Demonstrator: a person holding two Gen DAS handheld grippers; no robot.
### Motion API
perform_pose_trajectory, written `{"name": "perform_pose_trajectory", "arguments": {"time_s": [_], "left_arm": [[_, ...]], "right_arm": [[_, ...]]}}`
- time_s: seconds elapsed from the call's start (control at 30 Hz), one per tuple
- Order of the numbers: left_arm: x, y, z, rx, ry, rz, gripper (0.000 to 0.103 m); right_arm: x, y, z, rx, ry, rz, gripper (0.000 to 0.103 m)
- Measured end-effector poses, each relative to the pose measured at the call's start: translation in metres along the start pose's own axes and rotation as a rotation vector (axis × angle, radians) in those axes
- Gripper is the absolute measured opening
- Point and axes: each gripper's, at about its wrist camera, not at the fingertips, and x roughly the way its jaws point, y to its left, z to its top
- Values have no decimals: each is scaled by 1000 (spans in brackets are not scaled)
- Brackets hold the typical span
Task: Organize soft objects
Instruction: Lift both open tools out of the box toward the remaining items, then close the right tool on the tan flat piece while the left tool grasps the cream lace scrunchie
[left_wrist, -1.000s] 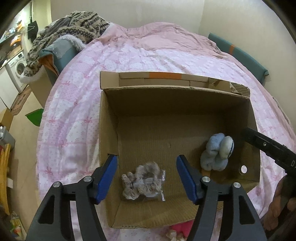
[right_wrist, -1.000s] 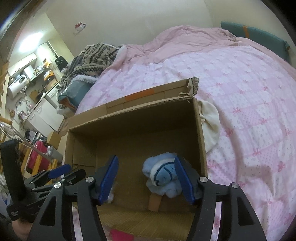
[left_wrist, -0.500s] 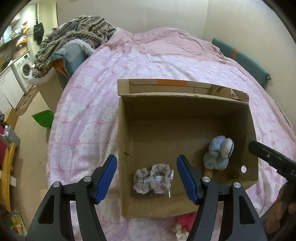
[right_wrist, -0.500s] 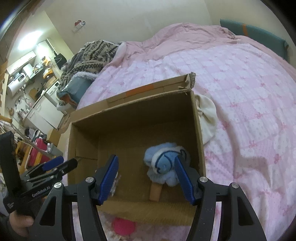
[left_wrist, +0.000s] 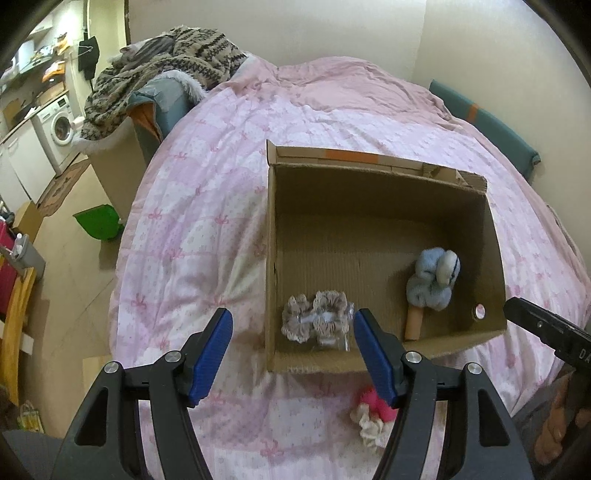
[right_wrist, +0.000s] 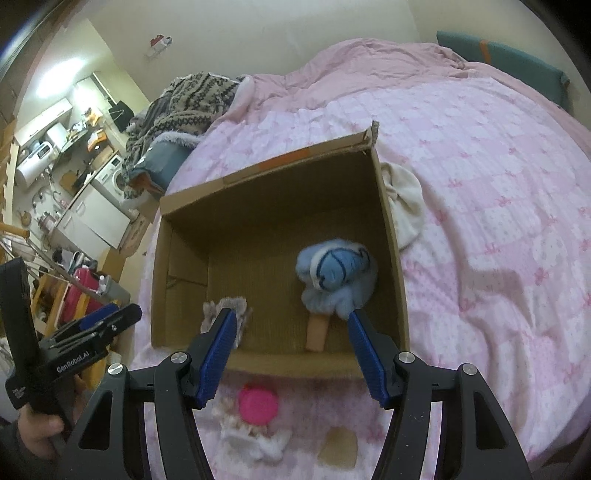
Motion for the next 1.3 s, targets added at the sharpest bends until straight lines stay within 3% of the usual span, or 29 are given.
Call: {"name": "perform_pose_trajectory", "arguments": {"time_s": [0.47,0.7,0.93,1.03,1.2,1.3], "left_arm": [[-15,2,-30,-25,15,16,65],[-2,13,-45,-92,99,-1,65],[20,14,-53,-147,198,-13,65],[26,9,-59,-135,231,-26,65],[34,-4,-66,-99,270,-45,65],[39,-11,-67,-93,287,-63,65]], "right_arm": [[3,-11,-34,68,110,-68,67],[2,-13,-47,61,135,-85,67],[16,-34,-57,160,224,-63,67],[34,-37,-62,182,302,-67,67],[60,-33,-74,139,413,-103,67],[75,-29,-81,94,468,-134,56]]}}
